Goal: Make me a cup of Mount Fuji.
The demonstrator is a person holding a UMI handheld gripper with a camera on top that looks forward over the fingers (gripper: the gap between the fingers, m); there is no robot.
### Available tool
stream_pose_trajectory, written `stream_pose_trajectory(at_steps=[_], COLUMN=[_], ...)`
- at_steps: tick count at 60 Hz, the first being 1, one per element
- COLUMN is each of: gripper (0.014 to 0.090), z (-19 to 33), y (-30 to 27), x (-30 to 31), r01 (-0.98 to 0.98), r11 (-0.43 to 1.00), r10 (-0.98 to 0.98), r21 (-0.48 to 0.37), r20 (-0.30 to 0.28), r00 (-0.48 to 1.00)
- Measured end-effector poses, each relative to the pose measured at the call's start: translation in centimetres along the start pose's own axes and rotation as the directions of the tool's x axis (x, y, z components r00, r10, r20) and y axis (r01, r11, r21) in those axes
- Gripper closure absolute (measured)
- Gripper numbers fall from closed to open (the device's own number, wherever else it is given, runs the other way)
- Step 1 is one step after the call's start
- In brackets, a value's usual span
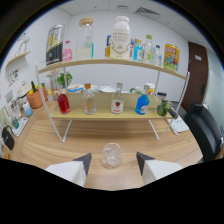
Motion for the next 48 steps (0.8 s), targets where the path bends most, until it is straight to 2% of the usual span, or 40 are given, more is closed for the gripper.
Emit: stream_pose_trajectory(at_steps=[13, 23, 39, 48], gripper=[0.0204, 0.0203, 0.0203, 0.0207], z=[-1.4, -2.6, -0.9, 3.0], y=[0.8, 1.5, -6.1, -10.6], x=[-0.8, -4.0, -8.7, -9.1], r01=[-0.015, -0.057, -0.066, -0.057], r11=[1.000, 0.998, 0.962, 0.939], r10=[0.015, 0.057, 0.049, 0.033], r21=[0.005, 0.021, 0.266, 0.339], r20=[-0.019, 0.008, 0.070, 0.077], r00=[1.000, 0.998, 0.996, 0.997])
